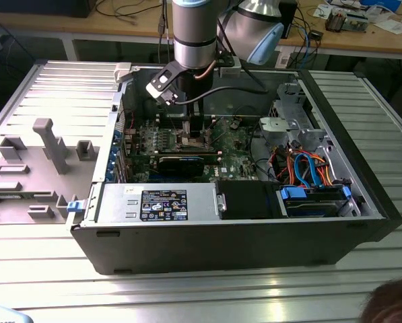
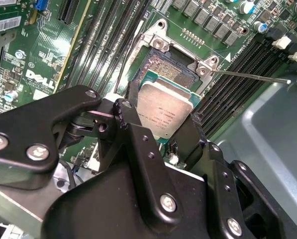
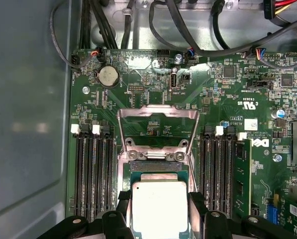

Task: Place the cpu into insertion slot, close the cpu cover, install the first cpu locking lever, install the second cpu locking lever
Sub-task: 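Place the cpu into insertion slot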

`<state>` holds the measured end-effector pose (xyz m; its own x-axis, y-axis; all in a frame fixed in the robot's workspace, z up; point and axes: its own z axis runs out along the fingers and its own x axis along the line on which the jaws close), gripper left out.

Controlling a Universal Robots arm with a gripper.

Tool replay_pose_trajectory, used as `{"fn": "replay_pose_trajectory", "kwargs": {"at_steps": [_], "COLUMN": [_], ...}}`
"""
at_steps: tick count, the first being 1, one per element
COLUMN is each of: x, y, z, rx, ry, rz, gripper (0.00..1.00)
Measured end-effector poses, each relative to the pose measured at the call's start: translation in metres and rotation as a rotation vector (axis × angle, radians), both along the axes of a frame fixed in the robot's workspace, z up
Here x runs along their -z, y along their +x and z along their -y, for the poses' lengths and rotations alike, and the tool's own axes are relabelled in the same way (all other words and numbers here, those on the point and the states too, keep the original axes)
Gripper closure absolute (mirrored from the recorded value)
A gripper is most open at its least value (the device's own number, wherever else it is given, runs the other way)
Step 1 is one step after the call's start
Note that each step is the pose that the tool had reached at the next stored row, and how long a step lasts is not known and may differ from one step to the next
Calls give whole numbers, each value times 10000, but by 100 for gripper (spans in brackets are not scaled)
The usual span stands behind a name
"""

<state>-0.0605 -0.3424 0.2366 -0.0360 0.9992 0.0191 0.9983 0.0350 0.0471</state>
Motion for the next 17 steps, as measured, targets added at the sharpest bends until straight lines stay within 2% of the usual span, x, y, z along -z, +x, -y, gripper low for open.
{"fn": "replay_pose_trajectory", "kwargs": {"at_steps": [17], "x": [53], "y": [-1], "z": [0], "rx": [0], "ry": [1], "rz": [0], "gripper": [46]}}
